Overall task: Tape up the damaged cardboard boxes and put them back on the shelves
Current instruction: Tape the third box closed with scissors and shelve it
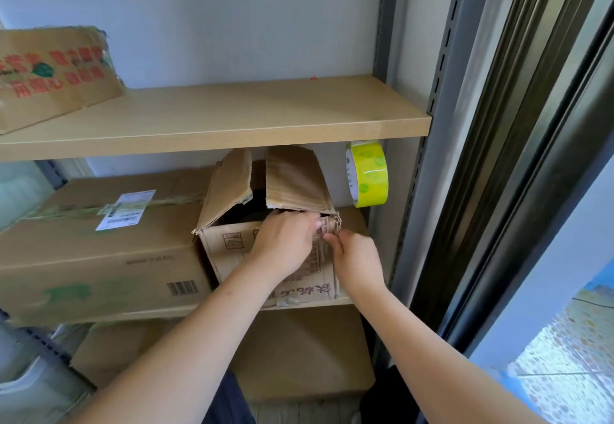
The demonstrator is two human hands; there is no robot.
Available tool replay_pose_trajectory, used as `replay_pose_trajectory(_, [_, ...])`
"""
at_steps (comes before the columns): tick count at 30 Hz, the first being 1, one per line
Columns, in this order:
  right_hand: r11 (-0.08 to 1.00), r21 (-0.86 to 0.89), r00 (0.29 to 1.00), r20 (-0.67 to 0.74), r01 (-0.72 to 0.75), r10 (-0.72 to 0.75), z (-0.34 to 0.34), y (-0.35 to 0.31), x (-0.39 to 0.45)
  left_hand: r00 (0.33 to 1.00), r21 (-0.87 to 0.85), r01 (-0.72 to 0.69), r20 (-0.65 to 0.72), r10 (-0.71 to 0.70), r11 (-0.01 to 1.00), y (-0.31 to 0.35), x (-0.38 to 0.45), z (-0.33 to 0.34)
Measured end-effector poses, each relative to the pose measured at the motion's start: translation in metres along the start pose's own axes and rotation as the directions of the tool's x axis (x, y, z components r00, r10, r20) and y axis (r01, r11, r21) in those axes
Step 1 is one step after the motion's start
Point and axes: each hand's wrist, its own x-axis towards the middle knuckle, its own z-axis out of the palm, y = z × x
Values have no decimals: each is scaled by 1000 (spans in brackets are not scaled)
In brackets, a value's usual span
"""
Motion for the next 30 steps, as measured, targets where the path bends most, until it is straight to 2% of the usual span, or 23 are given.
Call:
replay_pose_trajectory(2, [999, 47, 1000, -20, -3, 4, 1, 4, -3, 1000, -1, -18, -13, 18, 1000, 0, 0, 2])
replay_pose_trajectory(5, [991, 133, 998, 64, -18, 10, 3, 12, -8, 998, -77, -67, -5, 67, 995, -4, -1, 5])
replay_pose_trajectory(9, [1000, 23, 998, 59, -10, 8, 4, 12, -4, 994, -33, -108, 6, 109, 994, -12, -3, 9])
replay_pose_trajectory(12, [1000, 21, 998, 58, 7, -8, 3, 13, -1, 988, -28, -138, 59, 140, 990, -18, -1, 3])
replay_pose_trajectory(14, [998, 61, 994, 108, -12, 6, 4, 18, 0, 987, 12, -115, 113, 113, 993, -28, 1, -4])
replay_pose_trajectory(16, [996, 71, 966, 256, -58, 38, 7, 26, -1, 976, 126, -50, 218, 22, 991, -47, 2, -12])
replay_pose_trajectory(19, [997, -20, 909, 410, -73, 75, 13, 42, -5, 934, 126, 97, 331, -134, 987, -76, -3, -20])
replay_pose_trajectory(22, [987, -157, 901, 424, -24, 90, 17, 43, -4, 951, 143, 103, 275, -140, 984, -86, -10, -18])
replay_pose_trajectory(26, [946, -322, 930, 356, 34, 88, 20, 34, -3, 979, 141, 90, 171, -114, 986, -83, -14, -15])
replay_pose_trajectory(30, [940, -340, 930, 351, 16, 111, 18, 35, -8, 983, 117, 81, 156, -99, 990, -79, -18, -12])
